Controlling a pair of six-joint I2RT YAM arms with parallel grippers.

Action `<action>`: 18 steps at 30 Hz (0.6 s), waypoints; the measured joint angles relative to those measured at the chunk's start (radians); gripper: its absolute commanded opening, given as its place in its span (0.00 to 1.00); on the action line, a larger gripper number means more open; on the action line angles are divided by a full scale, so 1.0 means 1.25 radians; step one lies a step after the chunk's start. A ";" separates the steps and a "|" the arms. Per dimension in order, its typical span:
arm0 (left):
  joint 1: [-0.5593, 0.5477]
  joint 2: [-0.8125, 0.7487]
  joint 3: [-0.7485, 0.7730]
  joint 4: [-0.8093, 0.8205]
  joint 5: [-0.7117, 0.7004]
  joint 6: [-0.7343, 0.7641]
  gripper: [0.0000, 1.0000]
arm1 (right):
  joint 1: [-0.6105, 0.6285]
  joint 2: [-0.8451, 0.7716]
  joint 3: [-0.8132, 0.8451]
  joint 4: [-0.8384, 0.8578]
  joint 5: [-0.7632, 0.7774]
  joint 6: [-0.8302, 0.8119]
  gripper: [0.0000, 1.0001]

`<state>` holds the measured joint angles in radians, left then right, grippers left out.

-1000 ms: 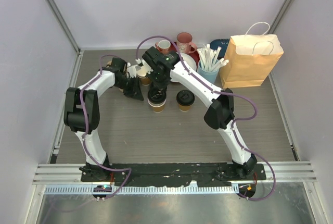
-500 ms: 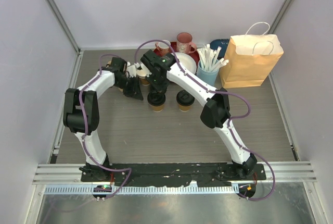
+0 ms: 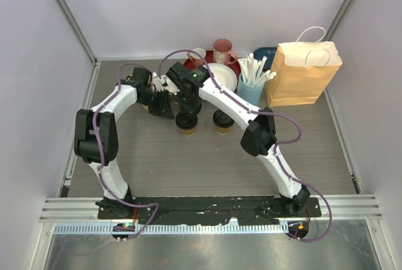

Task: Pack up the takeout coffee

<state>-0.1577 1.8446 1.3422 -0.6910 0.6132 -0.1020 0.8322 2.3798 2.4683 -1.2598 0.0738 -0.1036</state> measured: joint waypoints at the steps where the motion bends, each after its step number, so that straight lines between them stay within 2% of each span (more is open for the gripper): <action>1: 0.000 -0.010 0.000 0.000 0.005 -0.001 0.27 | 0.000 0.000 0.000 0.000 0.000 0.000 0.01; 8: 0.000 -0.068 0.009 0.001 0.044 -0.024 0.25 | 0.001 0.001 -0.005 0.004 -0.001 0.000 0.01; 18: -0.011 -0.069 -0.009 -0.005 0.079 -0.045 0.23 | -0.002 0.001 -0.015 0.019 -0.001 0.001 0.01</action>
<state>-0.1711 1.7588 1.3304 -0.6968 0.7116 -0.1581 0.8299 2.3810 2.4493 -1.2358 0.0727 -0.1024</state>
